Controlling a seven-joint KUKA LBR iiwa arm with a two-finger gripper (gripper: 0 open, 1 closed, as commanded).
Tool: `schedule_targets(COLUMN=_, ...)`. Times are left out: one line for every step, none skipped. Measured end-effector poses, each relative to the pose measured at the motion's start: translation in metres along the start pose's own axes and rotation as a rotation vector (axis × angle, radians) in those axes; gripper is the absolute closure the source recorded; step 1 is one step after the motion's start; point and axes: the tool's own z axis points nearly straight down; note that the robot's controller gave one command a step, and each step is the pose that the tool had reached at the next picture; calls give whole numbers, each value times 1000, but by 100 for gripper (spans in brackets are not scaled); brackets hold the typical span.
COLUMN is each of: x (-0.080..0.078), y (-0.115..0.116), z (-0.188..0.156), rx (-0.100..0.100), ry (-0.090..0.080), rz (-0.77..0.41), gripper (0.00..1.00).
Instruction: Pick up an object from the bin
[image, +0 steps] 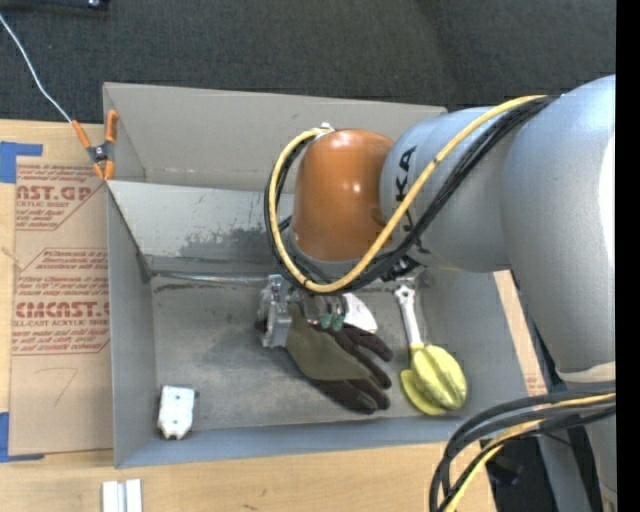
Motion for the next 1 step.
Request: schedule_targets(x=-1, y=0, z=-25, rx=0, ry=-4, rz=0, gripper=100)
